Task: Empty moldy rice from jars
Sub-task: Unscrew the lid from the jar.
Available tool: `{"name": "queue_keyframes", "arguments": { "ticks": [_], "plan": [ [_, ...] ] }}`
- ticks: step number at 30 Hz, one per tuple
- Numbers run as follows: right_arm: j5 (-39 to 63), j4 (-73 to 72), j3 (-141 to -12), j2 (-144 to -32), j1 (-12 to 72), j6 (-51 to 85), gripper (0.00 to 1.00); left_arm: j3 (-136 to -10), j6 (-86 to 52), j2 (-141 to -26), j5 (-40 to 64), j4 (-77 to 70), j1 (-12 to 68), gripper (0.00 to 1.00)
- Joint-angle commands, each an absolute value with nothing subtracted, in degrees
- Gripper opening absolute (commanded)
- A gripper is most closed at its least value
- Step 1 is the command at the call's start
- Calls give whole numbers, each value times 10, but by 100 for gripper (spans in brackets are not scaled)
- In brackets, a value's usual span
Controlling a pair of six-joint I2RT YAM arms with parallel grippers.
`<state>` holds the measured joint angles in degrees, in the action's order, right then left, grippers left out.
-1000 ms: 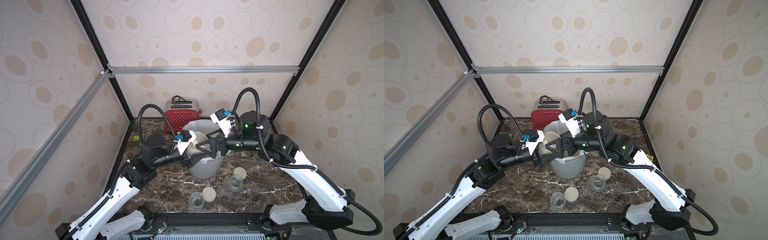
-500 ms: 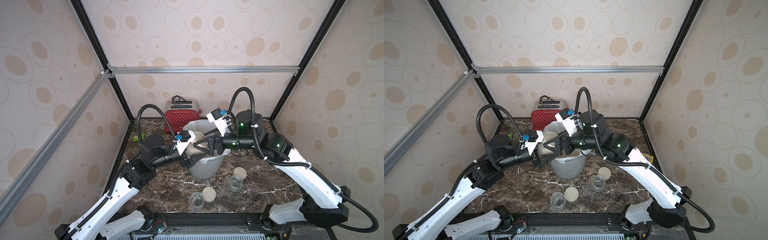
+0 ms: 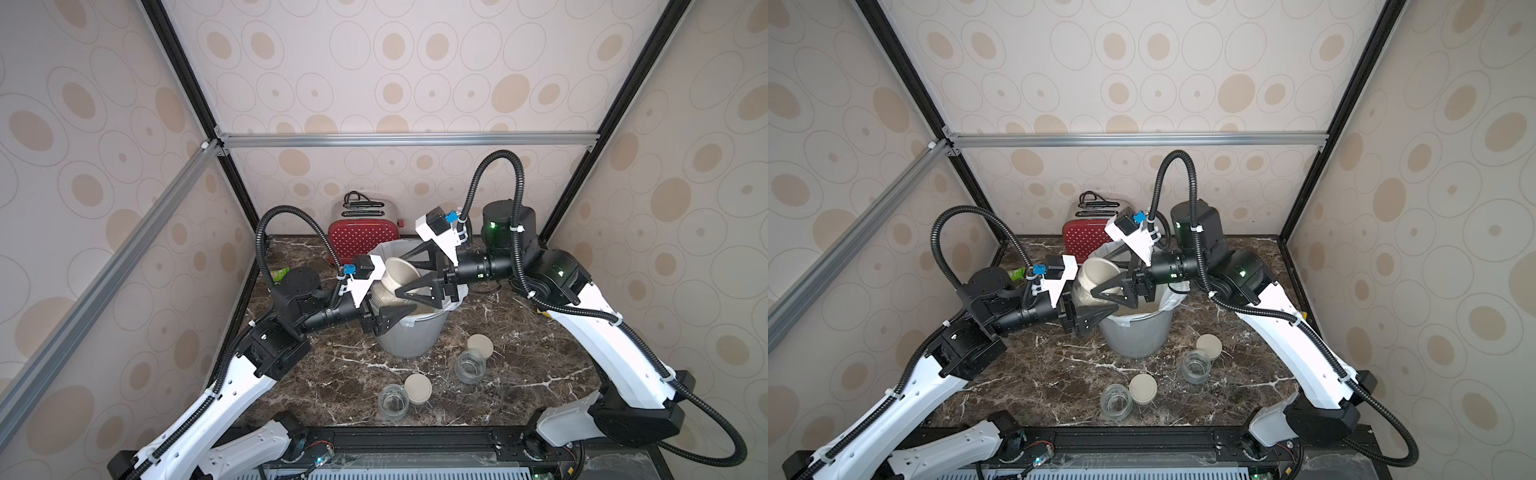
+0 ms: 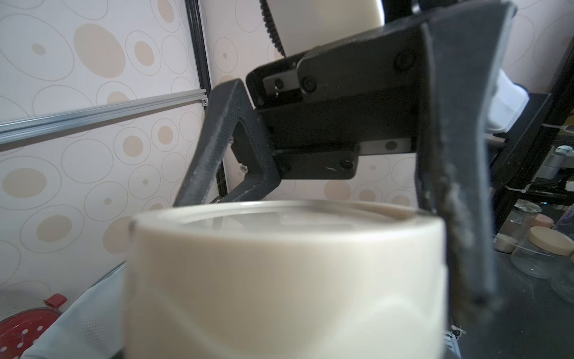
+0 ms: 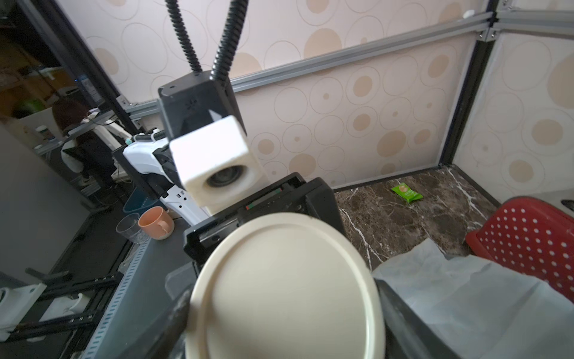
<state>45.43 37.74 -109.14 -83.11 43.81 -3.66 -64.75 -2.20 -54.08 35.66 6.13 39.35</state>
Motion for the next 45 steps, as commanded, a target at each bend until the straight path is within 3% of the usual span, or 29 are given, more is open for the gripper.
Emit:
{"name": "queue_keyframes", "arguments": {
  "ticks": [1, 16, 37, 45],
  "plan": [
    [554, 335, -1134, -842, 439, -117, 56, -671, -34, -538, 397, 37, 397, 43],
    [548, 337, -1128, -834, 425, -127, 55, -661, -38, -526, 392, 28, 397, 43],
    [538, 303, -1098, -836, 426, -85, 99, -657, -34, -532, 390, 21, 397, 44],
    [514, 310, -1111, -834, 426, -85, 99, -656, -31, -532, 386, 24, 397, 44]
  ]
}}
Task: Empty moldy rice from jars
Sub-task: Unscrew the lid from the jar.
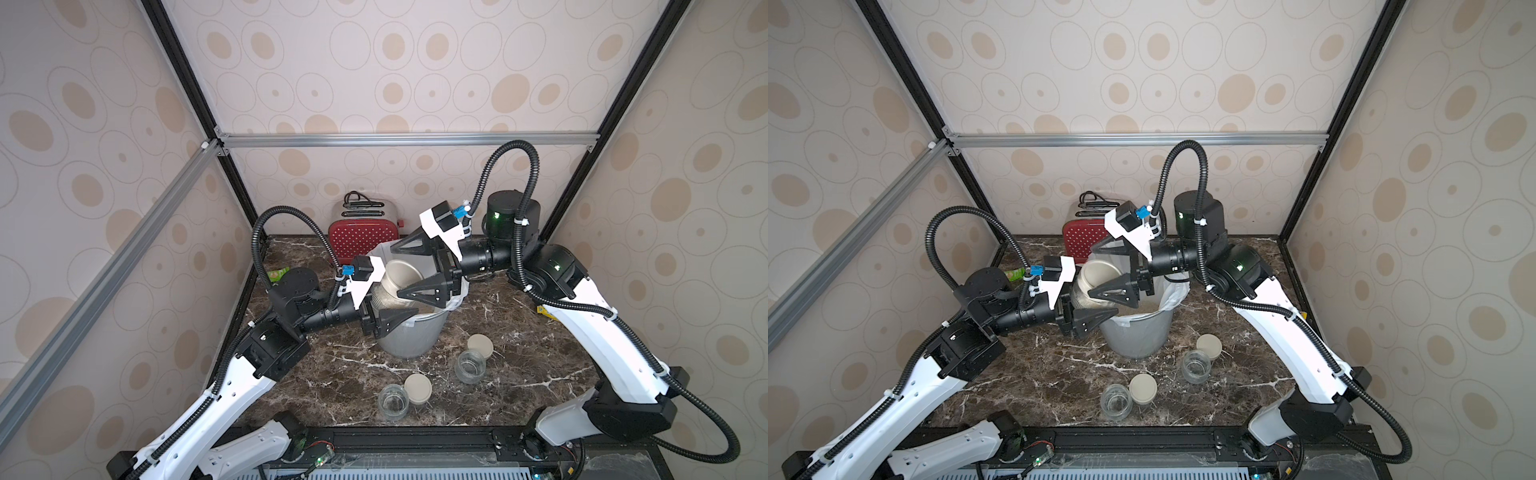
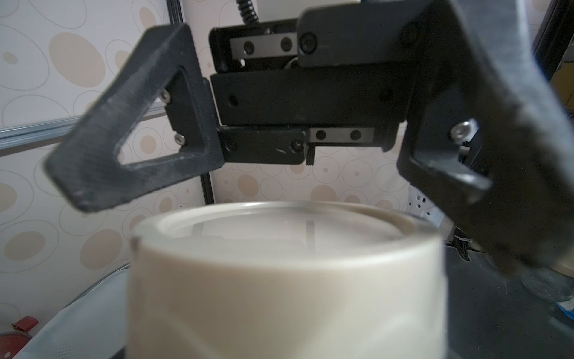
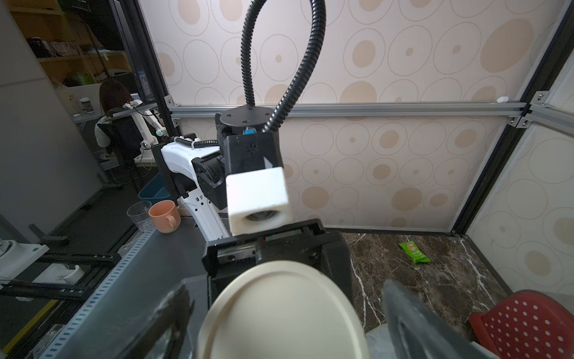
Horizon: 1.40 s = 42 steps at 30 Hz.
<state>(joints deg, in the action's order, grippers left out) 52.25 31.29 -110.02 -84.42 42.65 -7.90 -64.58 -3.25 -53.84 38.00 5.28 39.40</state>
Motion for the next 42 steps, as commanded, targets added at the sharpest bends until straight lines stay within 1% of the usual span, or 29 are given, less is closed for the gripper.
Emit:
{"name": "queue_keyframes", "arguments": {
  "ticks": [1, 6, 9, 12, 15, 18, 21, 24, 28, 34, 39, 41, 42],
  "plan": [
    [507, 313, -1116, -832, 425, -81, 99, -655, -30, -532, 384, 25, 397, 44],
    [458, 329, -1129, -814, 426, -34, 99, -654, -20, -528, 372, 33, 397, 44],
    [385, 351, -1130, -794, 426, 28, 99, -659, -8, -527, 366, 48, 397, 44],
    [315, 357, -1101, -761, 429, 88, 99, -659, 1, -526, 356, 56, 397, 44],
    [212, 363, -1051, -718, 450, 139, 99, -663, 11, -526, 348, 66, 397, 44],
    [153, 389, -1038, -700, 478, 170, 99, -665, 16, -529, 346, 70, 397, 44],
    [93, 409, -1033, -702, 524, 181, 99, -668, 19, -534, 346, 71, 397, 44],
    [73, 410, -1021, -714, 553, 193, 99, -670, 20, -539, 345, 70, 397, 44],
    [53, 407, -1017, -729, 569, 205, 99, -671, 21, -541, 348, 71, 397, 43],
    [87, 356, -1013, -747, 568, 217, 99, -667, 19, -539, 350, 72, 397, 44],
    [102, 352, -1027, -773, 569, 217, 99, -664, 16, -537, 350, 68, 397, 44],
    [111, 352, -1028, -780, 569, 215, 91, -664, 18, -534, 349, 69, 397, 44],
    [117, 352, -1028, -783, 568, 214, 84, -664, 18, -534, 348, 70, 397, 44]
  ]
}}
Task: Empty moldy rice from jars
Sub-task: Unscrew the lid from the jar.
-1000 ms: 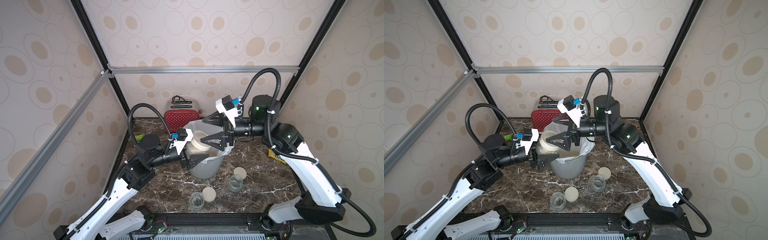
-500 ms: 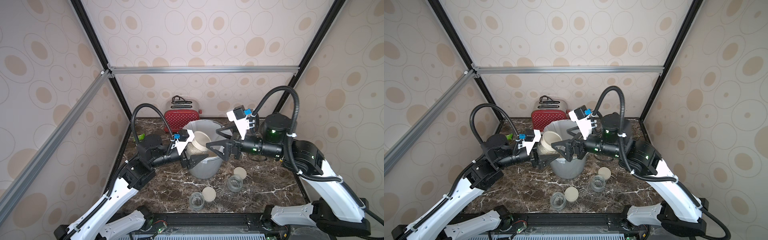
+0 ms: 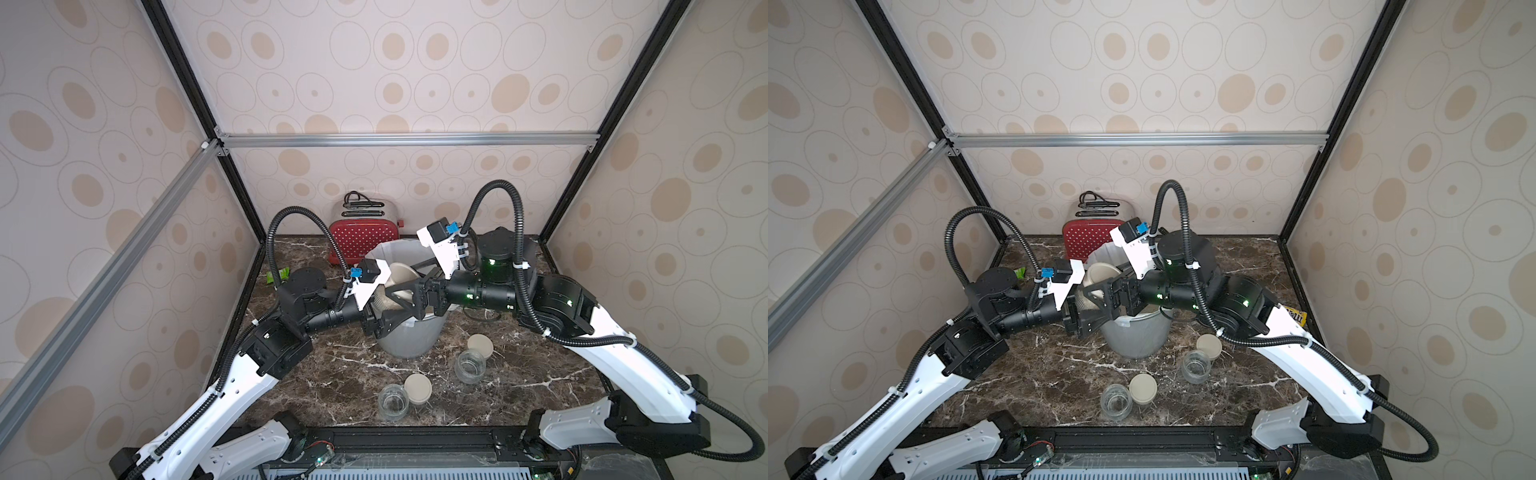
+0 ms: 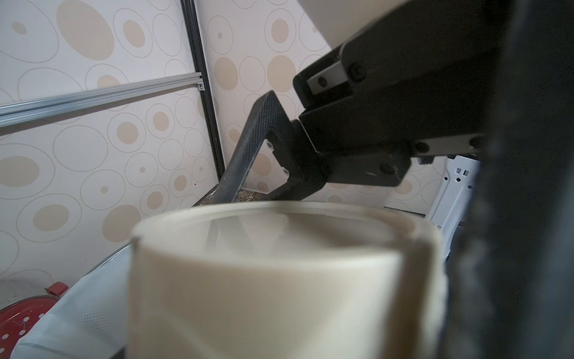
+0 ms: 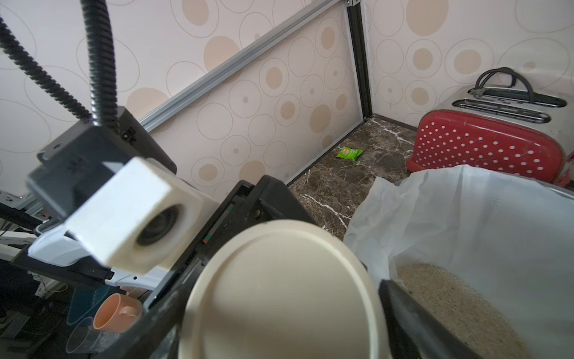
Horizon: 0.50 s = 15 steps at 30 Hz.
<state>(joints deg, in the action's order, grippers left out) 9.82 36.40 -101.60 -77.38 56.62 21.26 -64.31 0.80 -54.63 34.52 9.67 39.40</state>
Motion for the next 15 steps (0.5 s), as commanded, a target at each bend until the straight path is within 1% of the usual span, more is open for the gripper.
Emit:
{"name": "queue_keyframes", "arguments": {
  "ticks": [1, 3, 4, 6, 8, 9, 11, 13, 15],
  "plan": [
    [121, 352, -1028, -785, 569, 212, 77, -663, 19, -532, 348, 71, 397, 44],
    [122, 350, -1025, -783, 569, 206, 64, -661, 19, -530, 347, 71, 397, 44],
    [121, 349, -1024, -780, 568, 198, 59, -661, 19, -528, 347, 71, 397, 44],
    [116, 348, -1026, -774, 568, 172, 53, -661, 18, -527, 348, 71, 397, 44],
    [127, 346, -1034, -770, 562, 134, 52, -659, 14, -526, 352, 69, 397, 43],
    [150, 344, -1041, -769, 555, 108, 51, -659, 10, -527, 356, 66, 397, 44],
    [227, 328, -1048, -767, 533, 52, 51, -657, 0, -526, 366, 55, 397, 44],
    [329, 300, -1046, -764, 510, -16, 53, -655, -14, -528, 378, 37, 397, 44],
    [392, 295, -1057, -767, 495, -72, 54, -655, -24, -530, 389, 29, 397, 44]
  ]
}}
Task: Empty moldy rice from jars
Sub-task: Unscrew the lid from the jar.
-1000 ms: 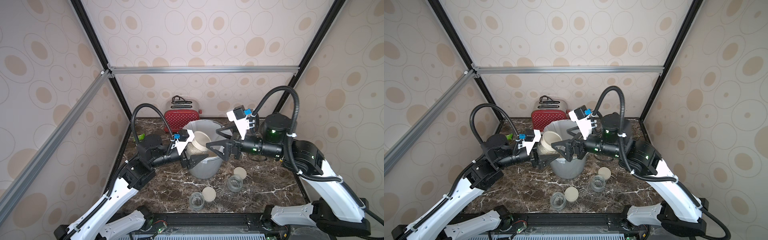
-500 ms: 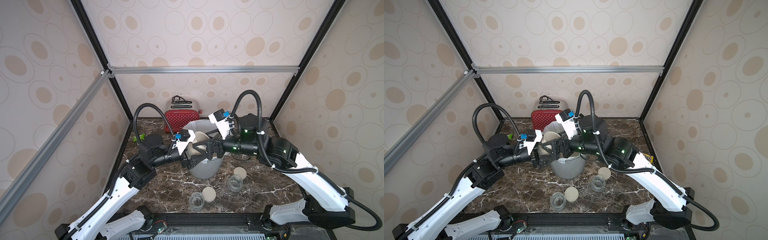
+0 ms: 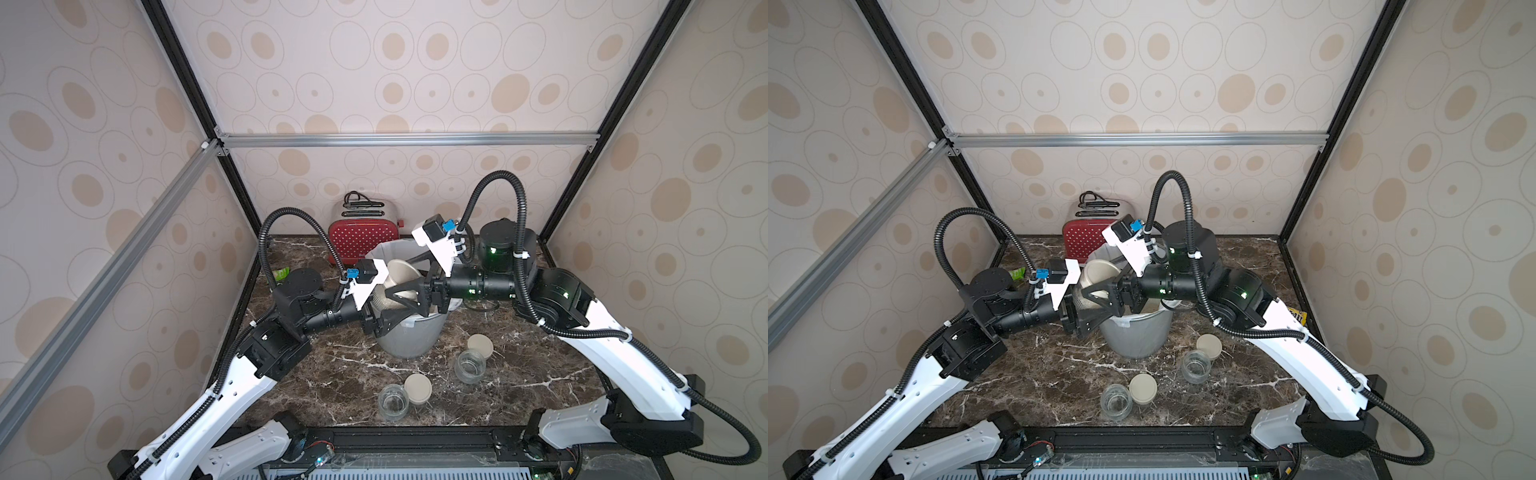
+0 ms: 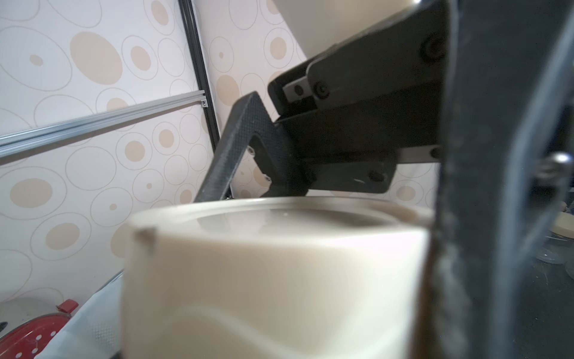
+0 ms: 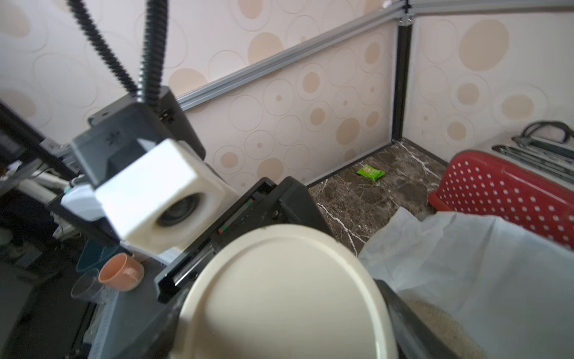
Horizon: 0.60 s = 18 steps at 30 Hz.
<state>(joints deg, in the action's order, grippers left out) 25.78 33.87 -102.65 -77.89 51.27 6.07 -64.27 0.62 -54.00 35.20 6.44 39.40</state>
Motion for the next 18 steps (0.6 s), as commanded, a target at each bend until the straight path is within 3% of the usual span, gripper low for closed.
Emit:
{"name": "queue_keyframes", "arguments": {
  "ticks": [1, 10, 18],
  "plan": [
    [417, 296, -1069, -774, 484, -88, 54, -653, -30, -532, 391, 25, 397, 43],
    [640, 364, -1219, -869, 411, -111, 53, -657, -46, -534, 400, 14, 397, 44],
    [633, 370, -1228, -879, 399, -109, 52, -651, -46, -526, 386, 11, 397, 43]
  ]
}}
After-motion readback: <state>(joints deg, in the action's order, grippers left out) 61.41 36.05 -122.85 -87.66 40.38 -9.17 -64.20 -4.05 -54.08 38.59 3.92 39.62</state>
